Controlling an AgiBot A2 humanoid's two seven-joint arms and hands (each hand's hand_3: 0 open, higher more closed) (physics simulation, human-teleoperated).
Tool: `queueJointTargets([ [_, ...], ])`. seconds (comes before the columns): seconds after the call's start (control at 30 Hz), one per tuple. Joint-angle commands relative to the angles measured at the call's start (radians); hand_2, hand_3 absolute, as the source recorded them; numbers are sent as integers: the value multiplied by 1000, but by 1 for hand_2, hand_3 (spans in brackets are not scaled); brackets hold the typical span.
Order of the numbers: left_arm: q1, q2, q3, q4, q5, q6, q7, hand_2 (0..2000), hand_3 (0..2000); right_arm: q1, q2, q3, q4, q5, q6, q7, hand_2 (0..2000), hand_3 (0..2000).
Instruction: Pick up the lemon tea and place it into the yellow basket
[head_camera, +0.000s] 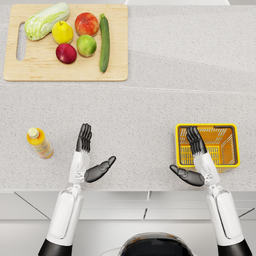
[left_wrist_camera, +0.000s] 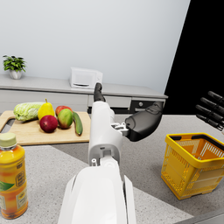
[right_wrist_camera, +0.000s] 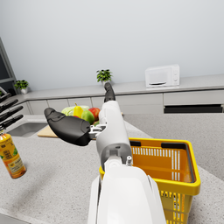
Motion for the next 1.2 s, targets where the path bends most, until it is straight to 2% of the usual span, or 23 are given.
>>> queueJointTargets([
  [0.03, 0, 0, 0, 0, 0, 0, 0, 0, 0, 0, 0, 0, 0, 0, 0, 0, 0, 0],
  [0.37, 0, 0, 0, 0, 0, 0, 0, 0, 0, 0, 0, 0, 0, 0, 0, 0, 0, 0],
  [0.4, 2, 1, 30, 16, 0, 0, 0, 0, 0, 2, -1, 30, -16, 0, 0, 0, 0, 0],
  [0.47, 40, 25, -44, 5, 0, -49, -49, 0, 0, 24, -20, -8, 30, 0, -48, 49, 0, 0],
  [0.57, 111, 41, -154, 26, 44, -82, -82, 0, 0, 63, -39, -113, 59, 0, -81, 82, 0, 0],
  [0.83, 142, 34, -383, 98, 388, -100, -99, 0, 0, 95, -43, -316, 65, 322, -98, 100, 0, 0],
  [1.0, 127, 41, -508, 201, 454, -101, -100, 0, 0, 84, -50, -332, 62, 369, -100, 101, 0, 0],
  [1.2, 90, 58, -482, 375, 467, -101, -101, 0, 0, 85, -58, -311, 71, 378, -100, 101, 0, 0],
])
